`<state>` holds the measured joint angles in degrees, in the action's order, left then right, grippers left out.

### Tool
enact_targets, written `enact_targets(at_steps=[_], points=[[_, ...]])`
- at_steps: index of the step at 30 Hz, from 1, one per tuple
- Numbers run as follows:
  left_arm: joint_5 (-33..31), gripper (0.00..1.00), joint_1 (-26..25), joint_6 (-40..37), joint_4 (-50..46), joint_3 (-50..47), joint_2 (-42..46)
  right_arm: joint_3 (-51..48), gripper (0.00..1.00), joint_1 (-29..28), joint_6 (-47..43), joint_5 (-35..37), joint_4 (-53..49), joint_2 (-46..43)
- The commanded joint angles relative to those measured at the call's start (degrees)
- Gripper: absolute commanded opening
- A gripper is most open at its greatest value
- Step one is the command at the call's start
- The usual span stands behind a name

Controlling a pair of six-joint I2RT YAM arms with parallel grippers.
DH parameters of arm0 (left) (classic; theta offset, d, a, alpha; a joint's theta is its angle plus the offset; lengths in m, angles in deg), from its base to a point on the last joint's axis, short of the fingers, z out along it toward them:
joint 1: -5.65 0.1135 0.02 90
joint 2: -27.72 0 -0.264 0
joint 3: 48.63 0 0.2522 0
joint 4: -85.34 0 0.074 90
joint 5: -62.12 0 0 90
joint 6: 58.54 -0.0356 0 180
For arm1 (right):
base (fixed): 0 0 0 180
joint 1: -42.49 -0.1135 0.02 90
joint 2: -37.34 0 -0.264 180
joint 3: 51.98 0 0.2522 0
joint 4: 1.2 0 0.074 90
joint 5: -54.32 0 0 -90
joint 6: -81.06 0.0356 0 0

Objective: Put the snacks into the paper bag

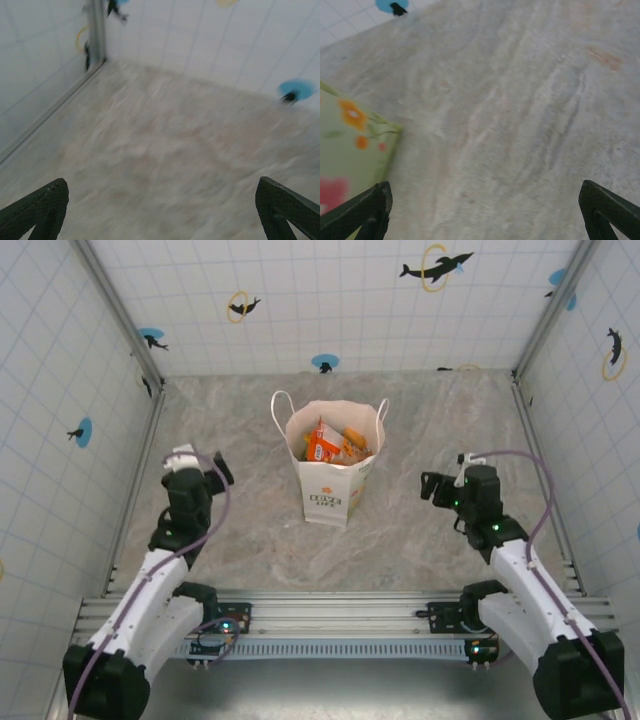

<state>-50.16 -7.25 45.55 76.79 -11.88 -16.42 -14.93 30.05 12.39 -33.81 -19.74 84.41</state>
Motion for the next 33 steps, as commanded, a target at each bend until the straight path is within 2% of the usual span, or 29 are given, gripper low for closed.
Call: enact_targets(at_steps=[1, 6, 10, 12, 14, 16, 18, 19, 20, 21, 22, 23, 24, 26, 27, 30, 31, 32, 33], points=[[-4.6, 0.98, 1.0, -5.8, 23.0, -11.0, -1.2, -9.1, 0.98, 3.1, -3.9, 3.2, 19.0, -2.2], [-4.7, 0.98, 1.2, -11.1, 39.8, -20.2, -14.9, -20.2, 0.98, 6.7, -7.4, 7.3, 31.0, -2.4], [-1.9, 0.98, 2.7, -13.5, 63.3, -27.8, -24.8, -26.4, 0.98, 9.3, -10.5, 8.9, 38.8, -2.0], [-0.7, 0.98, 3.5, -14.9, 67.9, -27.8, -30.7, -29.9, 0.98, 10.6, -10.9, 8.5, 45.9, -0.8], [1.5, 0.98, 3.8, -17.3, 77.2, -29.0, -37.7, -32.9, 0.98, 11.7, -11.6, 8.2, 53.7, 2.0], [-0.8, 0.98, 4.1, -16.2, 84.6, -30.1, -41.1, -33.9, 0.98, 12.6, -12.3, 8.4, 59.1, 6.2], [2.7, 0.98, 7.2, -12.8, 83.7, -32.0, -40.1, -33.6, 0.98, 13.2, -12.4, 7.6, 63.3, 10.9], [4.2, 0.98, 8.7, -11.6, 85.0, -31.8, -42.5, -33.3, 0.98, 13.2, -12.5, 6.9, 65.9, 13.7], [1.5, 0.98, 9.1, -11.6, 89.0, -30.3, -46.3, -32.9, 0.98, 13.3, -12.5, 6.1, 68.8, 16.6], [1.2, 0.98, 9.0, -11.2, 82.8, -27.7, -45.4, -32.5, 0.98, 13.3, -12.5, 5.3, 71.3, 19.5], [2.9, 0.98, 9.9, -9.0, 68.8, -24.0, -42.1, -31.9, 0.98, 13.2, -12.4, 4.5, 74.5, 22.8], [7.4, 0.98, 12.7, -7.6, 70.7, -24.0, -42.6, -30.8, 0.98, 13.3, -12.2, 3.5, 76.5, 25.6], [7.8, 0.98, 13.0, -7.3, 74.7, -24.8, -43.6, -29.2, 0.98, 13.3, -13.7, 1.9, 75.7, 27.3], [7.8, 0.98, 12.9, -7.5, 69.9, -24.2, -42.2, -26.5, 0.98, 12.9, -15.3, 1.8, 75.7, 31.3], [7.7, 0.98, 12.9, -7.5, 70.5, -24.3, -42.5, -25.4, 0.98, 12.9, -15.3, 1.8, 75.1, 33.1], [7.7, 0.98, 12.9, -7.6, 70.1, -24.1, -42.3, -26.7, 1.00, 12.6, -15.7, 0.5, 88.0, 42.2], [7.6, 0.98, 12.9, -7.7, 71.0, -24.3, -42.7, -26.4, 1.00, 12.8, -16.2, -0.9, 85.7, 41.6], [7.6, 0.98, 12.9, -7.7, 71.3, -24.3, -42.8, -24.8, 1.00, 12.6, -16.5, -0.8, 78.1, 39.3], [7.6, 0.98, 12.9, -7.8, 70.5, -24.2, -42.6, -23.9, 1.00, 12.2, -16.7, 0.2, 77.2, 39.3]])
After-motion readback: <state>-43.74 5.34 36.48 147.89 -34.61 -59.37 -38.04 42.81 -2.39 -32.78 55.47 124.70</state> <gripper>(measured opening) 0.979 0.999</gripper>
